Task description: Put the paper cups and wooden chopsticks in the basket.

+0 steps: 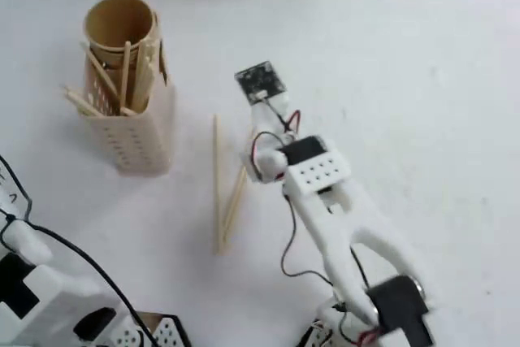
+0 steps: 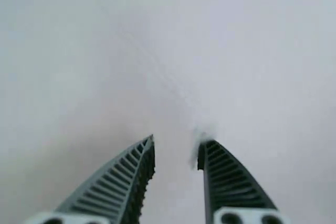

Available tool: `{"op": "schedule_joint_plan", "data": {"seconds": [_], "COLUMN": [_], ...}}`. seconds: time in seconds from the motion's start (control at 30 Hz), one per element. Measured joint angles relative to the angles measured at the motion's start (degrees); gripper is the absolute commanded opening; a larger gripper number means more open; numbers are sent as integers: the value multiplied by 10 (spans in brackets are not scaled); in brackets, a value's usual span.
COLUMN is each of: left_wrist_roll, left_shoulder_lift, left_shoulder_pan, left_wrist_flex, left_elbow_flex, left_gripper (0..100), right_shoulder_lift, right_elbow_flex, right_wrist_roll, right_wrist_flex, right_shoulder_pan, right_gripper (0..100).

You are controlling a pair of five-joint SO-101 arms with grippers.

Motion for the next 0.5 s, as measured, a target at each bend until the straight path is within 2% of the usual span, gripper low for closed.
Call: {"op": "schedule_joint_plan", "data": {"seconds": [0.17, 0.27, 0.5], "left_wrist_roll": [0, 0, 0], "left_shoulder_lift": [83, 131, 142], "left_shoulder_pan": [29, 50, 49], "left_wrist_flex": [-24, -24, 45], "left_elbow_flex": [-22, -47, -103], "left_gripper": [155, 155, 155], "right_shoulder_lift": [95, 111, 119], "right_elbow_flex": [-7, -23, -27], "right_wrist_roll": [-8, -44, -62], "right_wrist_flex": [-29, -30, -30], "right_shoulder_pan": [-28, -26, -32], "right_gripper": [99, 99, 99]}}
